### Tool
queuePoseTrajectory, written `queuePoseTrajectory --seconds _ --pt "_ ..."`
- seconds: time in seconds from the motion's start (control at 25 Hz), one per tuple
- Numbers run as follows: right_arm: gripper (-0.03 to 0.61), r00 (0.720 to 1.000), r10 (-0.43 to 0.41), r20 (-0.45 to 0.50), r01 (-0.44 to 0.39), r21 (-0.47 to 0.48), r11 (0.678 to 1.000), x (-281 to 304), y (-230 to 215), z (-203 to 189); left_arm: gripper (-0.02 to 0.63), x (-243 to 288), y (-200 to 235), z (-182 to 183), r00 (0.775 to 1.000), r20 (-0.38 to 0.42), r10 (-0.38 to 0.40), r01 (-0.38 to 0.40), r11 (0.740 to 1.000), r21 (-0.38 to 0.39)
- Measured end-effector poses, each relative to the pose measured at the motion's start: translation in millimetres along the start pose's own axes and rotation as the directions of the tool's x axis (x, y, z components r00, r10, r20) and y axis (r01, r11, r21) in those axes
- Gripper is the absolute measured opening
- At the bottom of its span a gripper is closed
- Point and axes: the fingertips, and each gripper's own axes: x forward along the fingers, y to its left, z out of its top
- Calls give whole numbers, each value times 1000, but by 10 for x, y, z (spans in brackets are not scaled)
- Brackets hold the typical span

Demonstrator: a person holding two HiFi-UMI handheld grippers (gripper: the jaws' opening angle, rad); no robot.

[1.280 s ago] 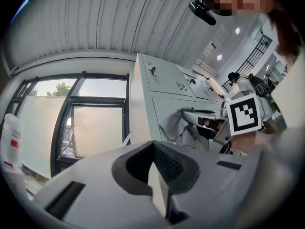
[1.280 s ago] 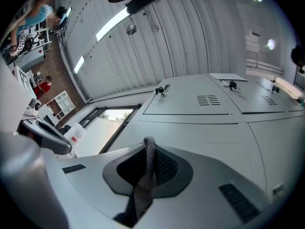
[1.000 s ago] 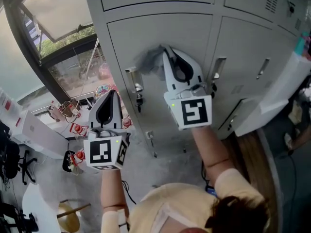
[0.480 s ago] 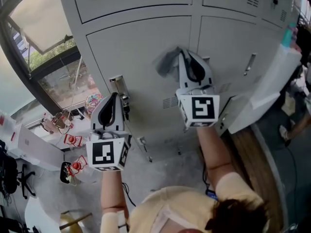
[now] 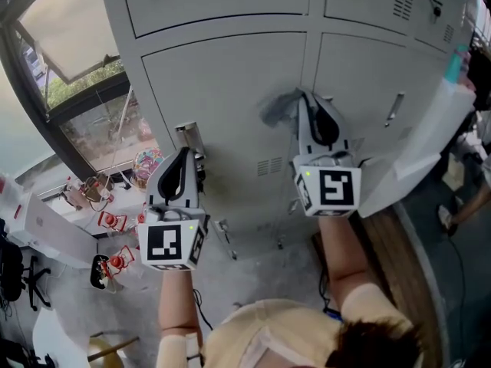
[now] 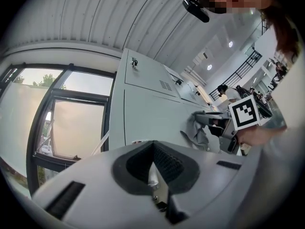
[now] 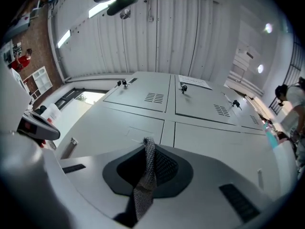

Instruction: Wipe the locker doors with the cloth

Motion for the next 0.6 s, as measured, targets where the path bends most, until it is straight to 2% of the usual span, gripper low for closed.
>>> queuePoseTrajectory --seconds 0.28,0.48,0.6 --pt "18 993 106 46 -108 26 994 -179 316 149 -15 -174 181 -25 999 -14 47 -48 999 -21" --pt "18 982 183 45 -187 128 974 -208 734 199 -15 -332 297 -66 997 -32 75 -76 997 -26" --pt "18 971 233 53 -239 149 960 -204 983 202 -15 -437 377 -97 995 -46 94 -95 995 -24"
